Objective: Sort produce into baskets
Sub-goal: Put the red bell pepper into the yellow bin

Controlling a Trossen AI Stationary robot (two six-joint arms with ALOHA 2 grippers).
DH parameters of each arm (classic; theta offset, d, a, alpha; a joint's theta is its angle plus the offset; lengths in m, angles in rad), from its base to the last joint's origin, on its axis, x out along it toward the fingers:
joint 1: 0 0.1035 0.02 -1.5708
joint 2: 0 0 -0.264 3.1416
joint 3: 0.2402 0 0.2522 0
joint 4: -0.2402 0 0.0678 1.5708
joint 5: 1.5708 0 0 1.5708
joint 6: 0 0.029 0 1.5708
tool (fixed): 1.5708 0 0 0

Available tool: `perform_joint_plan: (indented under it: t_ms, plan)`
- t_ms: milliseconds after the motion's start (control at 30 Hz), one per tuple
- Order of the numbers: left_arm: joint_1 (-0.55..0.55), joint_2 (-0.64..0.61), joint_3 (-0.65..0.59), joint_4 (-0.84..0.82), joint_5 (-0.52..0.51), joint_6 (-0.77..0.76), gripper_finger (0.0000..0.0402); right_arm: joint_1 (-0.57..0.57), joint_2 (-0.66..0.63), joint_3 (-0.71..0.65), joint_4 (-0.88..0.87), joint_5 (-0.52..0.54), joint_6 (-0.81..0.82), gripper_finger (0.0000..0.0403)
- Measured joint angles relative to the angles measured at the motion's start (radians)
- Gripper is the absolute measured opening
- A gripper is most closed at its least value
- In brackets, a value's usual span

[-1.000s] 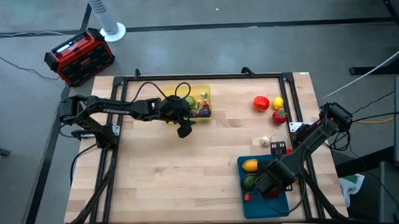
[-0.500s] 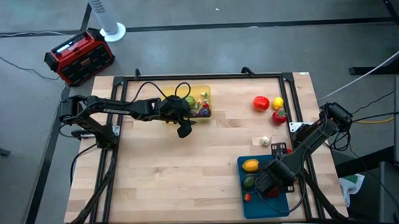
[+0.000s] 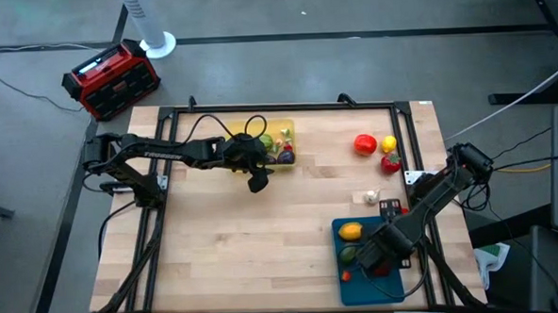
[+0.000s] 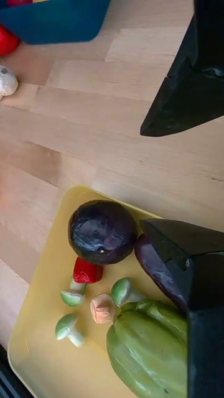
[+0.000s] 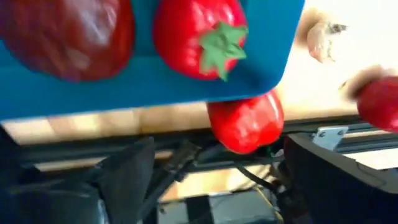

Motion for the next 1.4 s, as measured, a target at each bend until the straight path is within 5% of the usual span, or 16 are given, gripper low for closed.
perform_joint_plan:
  t_ms: [567,1400]
  plan:
    - [0.0,0.0,0.0,0.001,-0.003,0.0,0.0223,-0.001,0.0,-0.256,0.012,0.06,-0.339,0.0351]
    - [0.0,0.003,0.0,0.009,-0.008,0.0,0.0223,-0.001,0.0,-0.408,0.194,0.052,-0.391,0.0351]
